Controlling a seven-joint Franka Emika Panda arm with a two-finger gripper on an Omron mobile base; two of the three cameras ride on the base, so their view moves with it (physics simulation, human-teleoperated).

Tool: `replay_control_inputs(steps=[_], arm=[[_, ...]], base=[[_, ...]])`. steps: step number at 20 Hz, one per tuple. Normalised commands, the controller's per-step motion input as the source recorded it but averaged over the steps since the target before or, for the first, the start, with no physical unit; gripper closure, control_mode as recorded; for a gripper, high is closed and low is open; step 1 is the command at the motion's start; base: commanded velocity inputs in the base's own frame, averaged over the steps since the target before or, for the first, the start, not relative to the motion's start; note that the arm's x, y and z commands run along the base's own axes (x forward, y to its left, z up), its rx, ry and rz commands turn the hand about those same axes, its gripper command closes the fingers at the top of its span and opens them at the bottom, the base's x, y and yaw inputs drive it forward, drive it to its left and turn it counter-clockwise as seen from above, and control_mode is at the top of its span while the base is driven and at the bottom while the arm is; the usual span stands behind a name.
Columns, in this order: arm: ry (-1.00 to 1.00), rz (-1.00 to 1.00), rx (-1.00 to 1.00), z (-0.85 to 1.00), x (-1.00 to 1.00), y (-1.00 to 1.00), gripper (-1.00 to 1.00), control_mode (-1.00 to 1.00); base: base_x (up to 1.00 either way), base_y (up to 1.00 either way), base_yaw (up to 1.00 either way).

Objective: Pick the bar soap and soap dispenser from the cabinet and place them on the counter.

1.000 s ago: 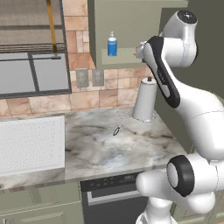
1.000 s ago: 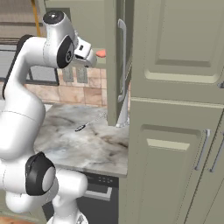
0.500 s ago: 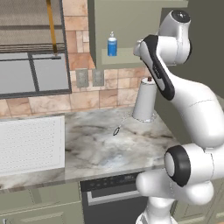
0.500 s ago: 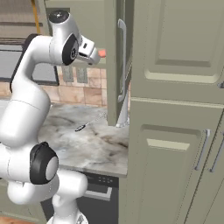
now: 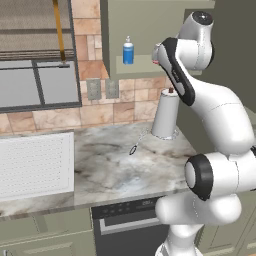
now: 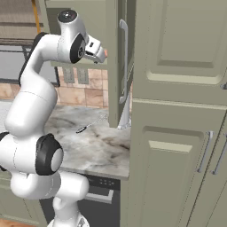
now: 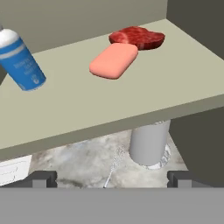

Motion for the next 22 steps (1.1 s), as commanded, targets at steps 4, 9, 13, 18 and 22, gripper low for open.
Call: replay_control_inputs(steps=[4, 9, 13, 18, 22], arm=[[0.00, 0.00, 0.01, 0.00, 0.31, -0.06, -1.00, -1.00], [0.00, 0.00, 0.00, -0.02, 0.28, -0.03, -1.00, -1.00], [0.00, 0.00, 0.00, -0.09, 0.23, 0.00, -1.00, -1.00], [0.00, 0.00, 0.00, -0.07, 0.22, -0.01, -1.00, -1.00], [0.00, 0.00, 0.00, 0.00, 0.22, 0.00, -1.00, -1.00]], base=[[0.00, 0.00, 0.00], [0.00, 0.00, 0.00], [0.00, 0.00, 0.00], [0.00, 0.00, 0.00], [0.00, 0.00, 0.00]])
